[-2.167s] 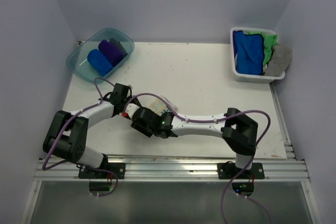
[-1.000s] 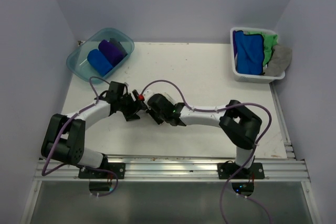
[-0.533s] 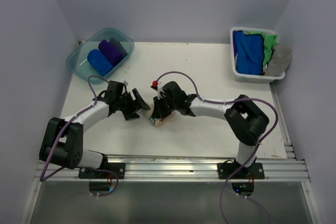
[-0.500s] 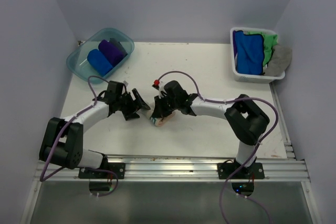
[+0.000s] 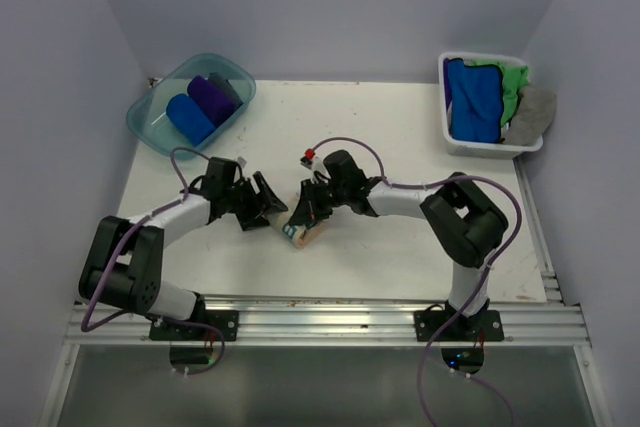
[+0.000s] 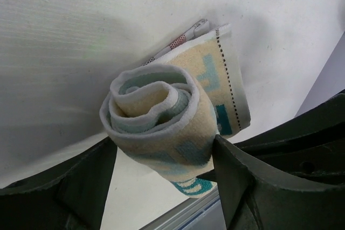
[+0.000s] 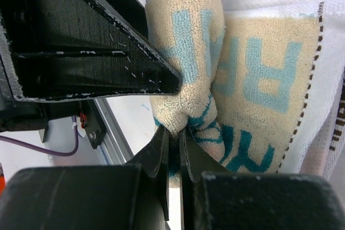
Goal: Roll the towels
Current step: Roll the towel
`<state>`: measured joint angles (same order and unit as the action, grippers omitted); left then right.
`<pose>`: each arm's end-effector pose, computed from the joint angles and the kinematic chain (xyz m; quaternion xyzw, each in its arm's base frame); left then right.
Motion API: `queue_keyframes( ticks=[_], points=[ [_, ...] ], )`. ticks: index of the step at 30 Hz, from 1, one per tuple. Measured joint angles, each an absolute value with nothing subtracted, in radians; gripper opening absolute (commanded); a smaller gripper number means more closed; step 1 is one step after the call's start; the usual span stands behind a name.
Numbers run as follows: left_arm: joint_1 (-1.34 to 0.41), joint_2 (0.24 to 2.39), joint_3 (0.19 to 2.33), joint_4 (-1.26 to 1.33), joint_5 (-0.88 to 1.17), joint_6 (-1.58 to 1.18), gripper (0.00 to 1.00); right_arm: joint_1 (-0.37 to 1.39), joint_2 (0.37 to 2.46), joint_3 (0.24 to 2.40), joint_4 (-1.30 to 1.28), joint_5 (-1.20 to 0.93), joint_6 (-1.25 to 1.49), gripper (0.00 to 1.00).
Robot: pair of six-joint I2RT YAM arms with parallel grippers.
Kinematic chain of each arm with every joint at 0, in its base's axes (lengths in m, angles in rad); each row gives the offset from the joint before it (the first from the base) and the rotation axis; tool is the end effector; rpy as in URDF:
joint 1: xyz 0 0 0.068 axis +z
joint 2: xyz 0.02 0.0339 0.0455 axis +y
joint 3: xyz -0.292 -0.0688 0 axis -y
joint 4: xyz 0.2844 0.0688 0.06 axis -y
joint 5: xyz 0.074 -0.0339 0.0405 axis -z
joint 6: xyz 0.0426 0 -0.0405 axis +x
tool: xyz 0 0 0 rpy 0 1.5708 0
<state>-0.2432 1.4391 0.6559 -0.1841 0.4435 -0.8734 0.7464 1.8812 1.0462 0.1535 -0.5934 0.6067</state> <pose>0.2764 -0.0874 0.1522 -0.2265 0.9058 -0.3317 0.1346 0.2991 0.3091 0.1521 -0.1857 0.8524 0.4633 0.1555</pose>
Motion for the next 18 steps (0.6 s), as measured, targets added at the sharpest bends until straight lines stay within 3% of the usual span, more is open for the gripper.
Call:
queue_keyframes(
  ticks=[4, 11, 16, 18],
  points=[
    [-0.243, 1.462, 0.653, -0.158, 0.451, -0.879, 0.7, 0.743, 1.895, 1.045, 0.165, -0.603, 0.621, 0.0],
    [-0.243, 1.495, 0.639, -0.122, 0.463, -0.881, 0.77, 0.742, 1.913, 1.045, 0.173, -0.62, 0.626, 0.0],
    [-0.244, 1.527, 0.639, -0.09, 0.477, -0.89, 0.57, 0.739, 1.913, 1.045, 0.168, -0.617, 0.62, 0.0],
    [-0.245, 1.544, 0.639, -0.081, 0.483, -0.9, 0.53, 0.739, 1.913, 1.045, 0.157, -0.61, 0.613, 0.12]
  ],
)
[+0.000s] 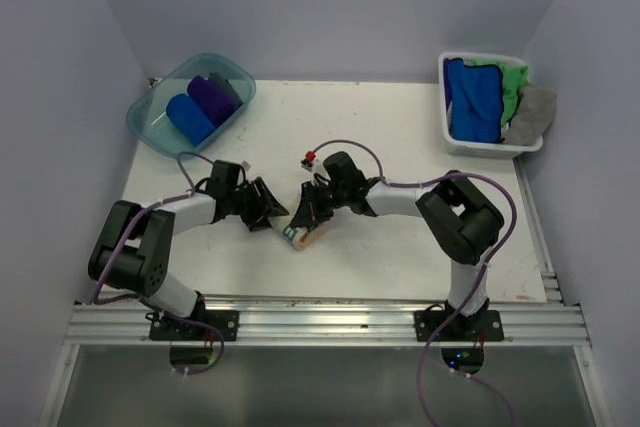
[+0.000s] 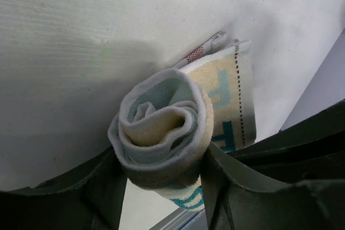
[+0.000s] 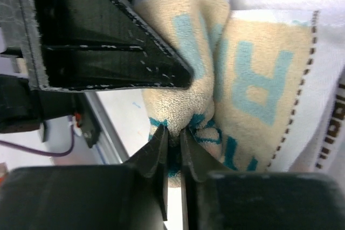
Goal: Roll the towels
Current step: Roll the towel
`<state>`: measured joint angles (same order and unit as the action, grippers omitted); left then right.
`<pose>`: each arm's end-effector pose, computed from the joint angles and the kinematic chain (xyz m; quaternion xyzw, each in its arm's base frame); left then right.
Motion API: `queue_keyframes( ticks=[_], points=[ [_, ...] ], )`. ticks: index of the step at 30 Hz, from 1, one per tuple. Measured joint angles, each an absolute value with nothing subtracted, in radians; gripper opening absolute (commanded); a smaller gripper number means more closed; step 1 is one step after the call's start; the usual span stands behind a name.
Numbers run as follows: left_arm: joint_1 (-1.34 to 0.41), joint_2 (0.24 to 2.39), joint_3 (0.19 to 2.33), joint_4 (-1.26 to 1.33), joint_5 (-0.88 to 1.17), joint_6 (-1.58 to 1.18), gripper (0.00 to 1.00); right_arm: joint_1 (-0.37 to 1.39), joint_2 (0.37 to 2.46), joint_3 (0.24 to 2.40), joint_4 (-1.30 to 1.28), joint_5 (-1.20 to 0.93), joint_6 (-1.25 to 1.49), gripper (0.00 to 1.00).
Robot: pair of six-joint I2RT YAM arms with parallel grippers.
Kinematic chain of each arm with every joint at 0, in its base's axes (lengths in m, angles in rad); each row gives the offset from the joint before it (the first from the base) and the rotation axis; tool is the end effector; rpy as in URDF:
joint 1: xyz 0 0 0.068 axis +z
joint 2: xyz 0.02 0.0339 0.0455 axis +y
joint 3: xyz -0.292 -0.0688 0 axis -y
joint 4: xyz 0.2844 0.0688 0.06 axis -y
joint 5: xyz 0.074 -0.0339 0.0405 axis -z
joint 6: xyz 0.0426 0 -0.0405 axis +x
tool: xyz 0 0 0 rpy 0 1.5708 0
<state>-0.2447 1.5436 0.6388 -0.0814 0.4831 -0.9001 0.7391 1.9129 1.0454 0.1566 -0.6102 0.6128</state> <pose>0.2830 -0.0911 0.1257 -0.2340 0.9025 -0.3441 0.1111 0.3015 0.3078 0.1394 -0.1797 0.8574 0.4617 0.1393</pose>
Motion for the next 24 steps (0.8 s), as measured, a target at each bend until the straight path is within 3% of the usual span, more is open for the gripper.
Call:
queue_keyframes(
  ticks=[1, 2, 5, 6, 14, 24],
  points=[
    [-0.245, 1.551, 0.639, -0.076, 0.488, -0.904, 0.51, 0.739, 1.913, 1.047, 0.143, -0.601, 0.608, 0.18],
    [-0.245, 1.554, 0.639, -0.075, 0.491, -0.906, 0.49, 0.739, 1.91, 1.049, 0.128, -0.588, 0.6, 0.31],
    [-0.249, 1.557, 0.639, -0.077, 0.488, -0.91, 0.48, 0.751, 1.883, 1.063, 0.064, -0.529, 0.562, 0.53],
    [-0.249, 1.557, 0.639, -0.078, 0.486, -0.91, 0.48, 0.758, 1.865, 1.068, 0.031, -0.49, 0.546, 0.56],
    [-0.249, 1.549, 0.645, -0.114, 0.472, -0.907, 0.47, 0.93, 1.732, 1.175, -0.208, -0.091, 0.361, 0.58],
    [-0.249, 1.544, 0.651, -0.142, 0.467, -0.904, 0.46, 1.198, 1.798, 1.3, -0.289, 0.294, 0.113, 0.59]
  ],
)
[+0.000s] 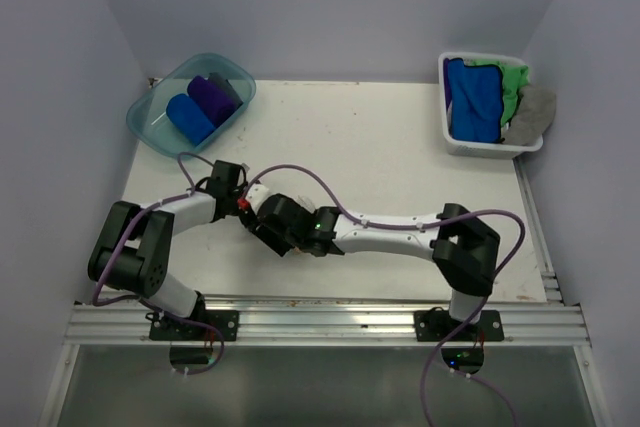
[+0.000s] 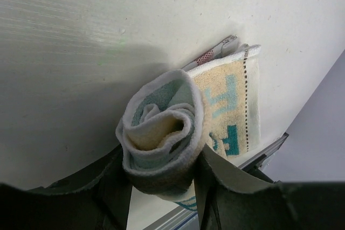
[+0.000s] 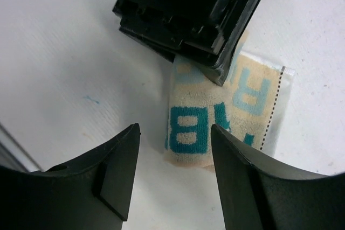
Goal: Roll the towels
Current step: Roll the towel
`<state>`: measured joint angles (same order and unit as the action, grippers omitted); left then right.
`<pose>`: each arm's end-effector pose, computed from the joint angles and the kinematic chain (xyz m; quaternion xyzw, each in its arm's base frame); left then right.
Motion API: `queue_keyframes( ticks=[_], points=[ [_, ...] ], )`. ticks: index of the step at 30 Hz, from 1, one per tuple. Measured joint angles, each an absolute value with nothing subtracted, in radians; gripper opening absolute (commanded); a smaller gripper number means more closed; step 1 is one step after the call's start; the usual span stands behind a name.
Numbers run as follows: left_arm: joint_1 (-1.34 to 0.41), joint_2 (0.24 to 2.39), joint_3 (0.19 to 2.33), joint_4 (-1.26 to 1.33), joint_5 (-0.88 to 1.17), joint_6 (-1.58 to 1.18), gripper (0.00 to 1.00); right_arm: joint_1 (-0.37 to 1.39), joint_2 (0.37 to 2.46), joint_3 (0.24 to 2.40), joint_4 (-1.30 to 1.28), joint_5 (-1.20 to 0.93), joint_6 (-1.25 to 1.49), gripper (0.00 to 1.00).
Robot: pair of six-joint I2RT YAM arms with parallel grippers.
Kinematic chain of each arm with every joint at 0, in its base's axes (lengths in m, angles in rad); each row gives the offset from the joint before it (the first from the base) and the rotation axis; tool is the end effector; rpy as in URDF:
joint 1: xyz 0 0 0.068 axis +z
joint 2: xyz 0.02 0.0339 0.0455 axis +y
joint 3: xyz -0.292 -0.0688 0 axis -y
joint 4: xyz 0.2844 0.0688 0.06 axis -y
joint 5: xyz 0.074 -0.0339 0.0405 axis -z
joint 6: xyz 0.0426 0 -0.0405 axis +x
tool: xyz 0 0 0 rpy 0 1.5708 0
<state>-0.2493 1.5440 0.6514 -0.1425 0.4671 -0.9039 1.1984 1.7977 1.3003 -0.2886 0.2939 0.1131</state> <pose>0.2807 -0.0913 0.1252 -0.2436 0.9080 -0.3275 0.0942 0.1735 0.4103 0.2338 -0.4241 0.8116 0.1234 0.3823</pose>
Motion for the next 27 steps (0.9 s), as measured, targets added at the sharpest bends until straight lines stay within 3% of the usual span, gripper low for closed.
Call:
queue_keyframes(
  ticks=[5, 8, 15, 20, 27],
  points=[
    [-0.25, 1.544, 0.664, -0.158, 0.469, -0.872, 0.46, 1.229, 1.854, 1.29, -0.307, 0.366, 0.066, 0.6],
    [-0.25, 1.544, 0.678, -0.182, 0.469, -0.838, 0.46, 1.218, 1.782, 1.201, -0.267, 0.362, 0.083, 0.6],
    [-0.25, 1.544, 0.683, -0.2, 0.473, -0.796, 0.45, 0.999, 1.559, 1.098, -0.215, 0.199, 0.248, 0.59],
    [-0.25, 1.544, 0.684, -0.201, 0.476, -0.788, 0.45, 0.85, 1.613, 1.098, -0.221, 0.075, 0.356, 0.57],
    [-0.25, 1.544, 0.684, -0.201, 0.478, -0.783, 0.45, 0.797, 1.715, 1.085, -0.226, -0.089, 0.453, 0.56]
  ],
)
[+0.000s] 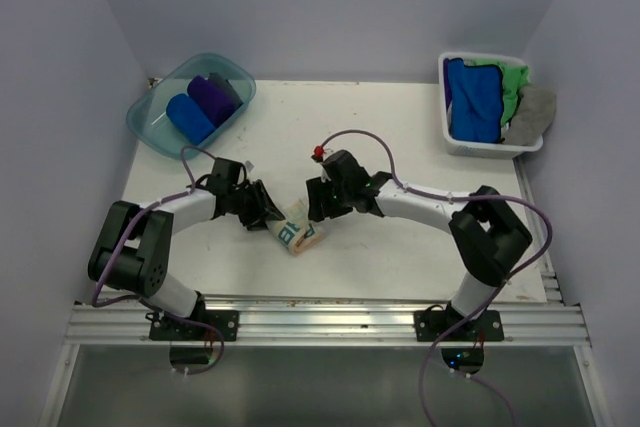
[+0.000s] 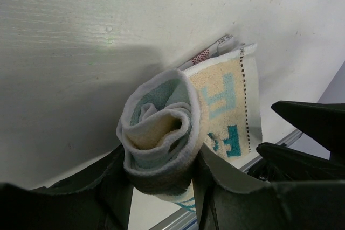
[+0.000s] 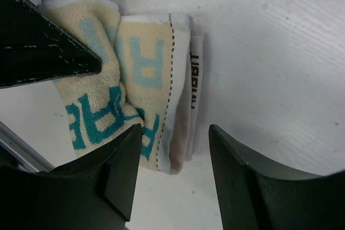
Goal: Roll the towels
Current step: Roll the towel
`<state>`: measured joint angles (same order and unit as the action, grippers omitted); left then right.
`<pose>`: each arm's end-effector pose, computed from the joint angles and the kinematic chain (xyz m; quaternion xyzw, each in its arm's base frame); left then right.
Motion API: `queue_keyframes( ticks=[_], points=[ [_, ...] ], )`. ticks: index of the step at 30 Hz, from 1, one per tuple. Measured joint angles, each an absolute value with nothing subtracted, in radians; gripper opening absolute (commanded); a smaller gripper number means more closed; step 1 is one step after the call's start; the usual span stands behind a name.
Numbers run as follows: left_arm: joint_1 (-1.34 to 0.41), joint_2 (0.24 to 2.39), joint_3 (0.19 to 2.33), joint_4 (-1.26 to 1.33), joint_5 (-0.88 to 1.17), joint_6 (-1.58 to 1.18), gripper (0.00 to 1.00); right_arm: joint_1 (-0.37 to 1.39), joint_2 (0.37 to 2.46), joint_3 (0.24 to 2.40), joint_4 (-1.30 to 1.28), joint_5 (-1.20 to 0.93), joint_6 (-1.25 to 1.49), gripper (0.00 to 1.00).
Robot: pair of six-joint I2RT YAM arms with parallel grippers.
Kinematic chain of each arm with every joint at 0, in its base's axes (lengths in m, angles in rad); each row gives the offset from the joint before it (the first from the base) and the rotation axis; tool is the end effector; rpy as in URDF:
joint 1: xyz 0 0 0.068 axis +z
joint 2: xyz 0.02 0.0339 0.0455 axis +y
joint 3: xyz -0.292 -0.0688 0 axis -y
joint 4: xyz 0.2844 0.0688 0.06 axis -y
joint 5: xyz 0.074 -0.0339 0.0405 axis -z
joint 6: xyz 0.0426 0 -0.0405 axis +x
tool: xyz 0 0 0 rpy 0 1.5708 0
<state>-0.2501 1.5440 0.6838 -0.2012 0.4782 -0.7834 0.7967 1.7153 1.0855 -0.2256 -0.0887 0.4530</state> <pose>0.2836 -0.0927 0.1313 -0.1902 0.9227 -0.3202 0.0996 0.2794 0.2912 0.1956 -0.1753 0.9193 0.2383 0.2594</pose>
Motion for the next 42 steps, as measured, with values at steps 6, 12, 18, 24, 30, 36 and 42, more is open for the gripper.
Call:
queue_keyframes(
  ticks=[6, 12, 18, 24, 30, 36, 42],
  points=[
    [-0.25, 1.544, 0.684, -0.202, 0.48, -0.781, 0.45, 0.796, 1.793, 1.085, -0.212, -0.175, 0.472, 0.52],
    [-0.25, 1.541, 0.684, -0.204, 0.483, -0.774, 0.44, 0.795, 1.845, 1.086, -0.197, -0.204, 0.483, 0.1],
    [-0.25, 1.54, 0.692, -0.217, 0.522, -0.716, 0.44, 0.786, 1.857, 1.094, -0.196, -0.221, 0.479, 0.0],
    [-0.255, 1.541, 0.715, -0.253, 0.574, -0.63, 0.44, 0.764, 1.867, 1.126, -0.222, -0.231, 0.434, 0.0],
    [-0.286, 1.554, 0.747, -0.286, 0.589, -0.578, 0.44, 0.746, 1.912, 1.21, -0.284, -0.265, 0.346, 0.0],
    [-0.304, 1.62, 0.788, -0.302, 0.587, -0.569, 0.41, 0.745, 1.944, 1.26, -0.327, -0.276, 0.292, 0.0],
    [-0.304, 1.64, 0.797, -0.302, 0.587, -0.601, 0.41, 0.746, 1.938, 1.257, -0.332, -0.246, 0.289, 0.37]
  ],
)
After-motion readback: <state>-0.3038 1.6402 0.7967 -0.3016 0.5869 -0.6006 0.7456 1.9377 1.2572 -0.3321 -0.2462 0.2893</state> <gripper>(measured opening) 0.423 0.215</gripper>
